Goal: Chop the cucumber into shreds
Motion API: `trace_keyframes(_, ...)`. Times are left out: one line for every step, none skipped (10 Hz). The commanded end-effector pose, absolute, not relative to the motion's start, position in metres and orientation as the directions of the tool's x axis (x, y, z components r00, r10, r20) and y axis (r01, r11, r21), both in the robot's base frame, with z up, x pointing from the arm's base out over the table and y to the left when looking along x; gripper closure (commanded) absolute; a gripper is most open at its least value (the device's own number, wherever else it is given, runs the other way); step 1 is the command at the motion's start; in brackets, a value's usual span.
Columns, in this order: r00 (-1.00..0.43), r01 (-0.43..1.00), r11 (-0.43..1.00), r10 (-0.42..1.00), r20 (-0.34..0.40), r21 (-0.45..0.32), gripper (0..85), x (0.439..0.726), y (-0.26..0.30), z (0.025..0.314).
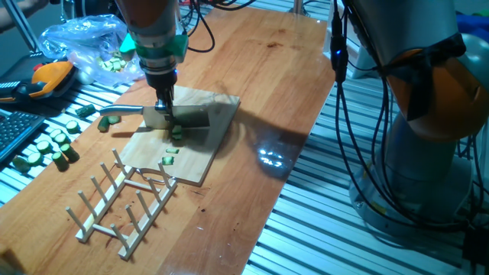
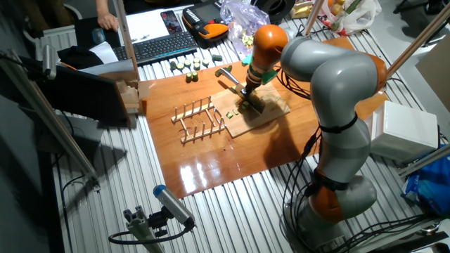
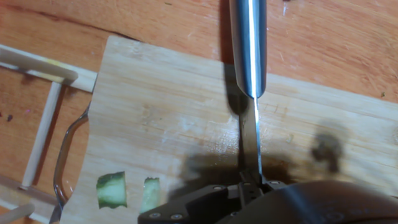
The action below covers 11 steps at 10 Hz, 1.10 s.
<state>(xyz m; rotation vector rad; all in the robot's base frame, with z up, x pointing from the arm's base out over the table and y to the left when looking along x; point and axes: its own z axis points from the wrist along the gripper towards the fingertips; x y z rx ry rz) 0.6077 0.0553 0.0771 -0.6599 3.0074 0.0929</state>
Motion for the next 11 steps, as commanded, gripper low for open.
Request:
trace_keyframes(-0.908,-0.417,0.908,-0.413,-0.068,0.05,85.0,0.607,0.056,0.078)
trace_keyframes(-0.912,-0.41,0.91,-0.407,-0.05,0.062,85.0,0.607,0.057,0.09)
trace_keyframes(-0.915,-0.404,0.913,-0.403,-0.032,0.056,85.0,0.605,0.059,0.103)
trace_keyframes(-0.917,-0.399,0.916,-0.398,-0.017,0.051,85.0,0.604,0.059,0.114)
trace_keyframes(-0.916,-0.4,0.915,-0.4,-0.014,0.046,85.0,0.604,0.056,0.119)
trace_keyframes(-0.916,-0.402,0.915,-0.401,-0.019,0.039,85.0,0.605,0.054,0.117)
trace_keyframes(-0.915,-0.404,0.914,-0.404,-0.024,0.035,85.0,0.607,0.053,0.114)
trace_keyframes(-0.913,-0.407,0.913,-0.406,-0.028,0.035,85.0,0.608,0.052,0.111)
trace_keyframes(-0.912,-0.41,0.912,-0.409,-0.032,0.033,85.0,0.608,0.051,0.107)
trace_keyframes(-0.911,-0.411,0.911,-0.41,-0.039,0.034,85.0,0.609,0.049,0.103)
trace_keyframes(-0.91,-0.414,0.909,-0.412,-0.046,0.038,85.0,0.61,0.048,0.097)
